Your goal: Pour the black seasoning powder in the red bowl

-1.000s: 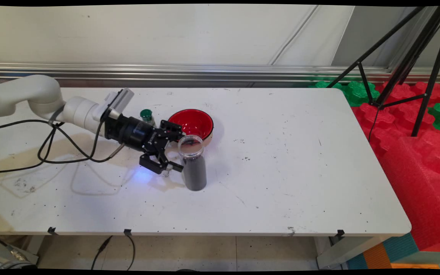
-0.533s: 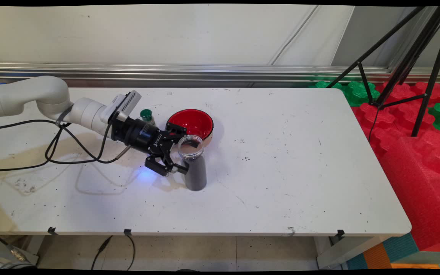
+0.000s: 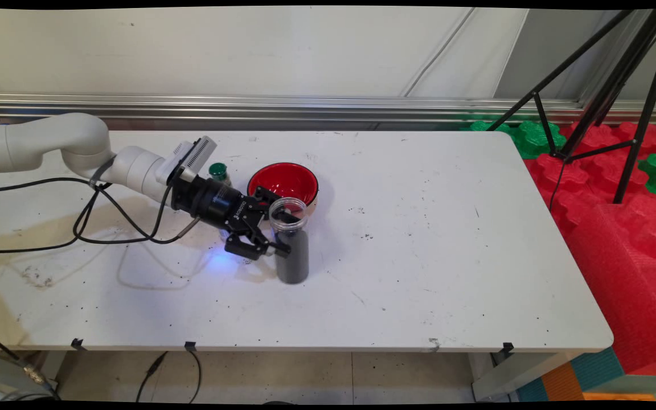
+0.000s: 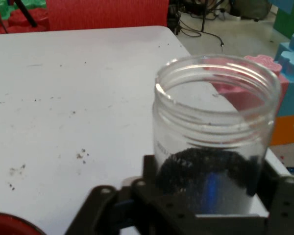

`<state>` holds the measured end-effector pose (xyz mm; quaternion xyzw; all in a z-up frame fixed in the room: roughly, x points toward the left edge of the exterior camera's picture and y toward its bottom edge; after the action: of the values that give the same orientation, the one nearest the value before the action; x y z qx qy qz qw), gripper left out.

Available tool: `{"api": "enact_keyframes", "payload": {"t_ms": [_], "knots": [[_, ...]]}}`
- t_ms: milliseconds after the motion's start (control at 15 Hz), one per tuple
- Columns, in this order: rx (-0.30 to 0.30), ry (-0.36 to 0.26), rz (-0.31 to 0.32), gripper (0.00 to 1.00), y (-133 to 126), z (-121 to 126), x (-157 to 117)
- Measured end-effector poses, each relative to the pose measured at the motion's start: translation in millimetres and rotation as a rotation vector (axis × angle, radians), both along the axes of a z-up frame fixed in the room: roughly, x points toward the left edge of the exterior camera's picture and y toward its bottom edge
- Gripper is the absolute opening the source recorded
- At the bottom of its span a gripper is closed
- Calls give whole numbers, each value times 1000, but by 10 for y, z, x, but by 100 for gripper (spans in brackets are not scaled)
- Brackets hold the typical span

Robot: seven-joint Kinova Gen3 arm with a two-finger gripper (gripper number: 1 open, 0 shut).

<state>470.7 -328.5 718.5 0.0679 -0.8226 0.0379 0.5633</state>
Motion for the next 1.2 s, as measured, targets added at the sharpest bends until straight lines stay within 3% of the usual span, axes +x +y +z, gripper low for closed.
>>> {"api": "enact_keyframes", "payload": {"t_ms": [667, 1200], "knots": [[22, 18, 2, 0, 16, 62, -4], [23, 99, 59, 0, -42, 475, 10]]}}
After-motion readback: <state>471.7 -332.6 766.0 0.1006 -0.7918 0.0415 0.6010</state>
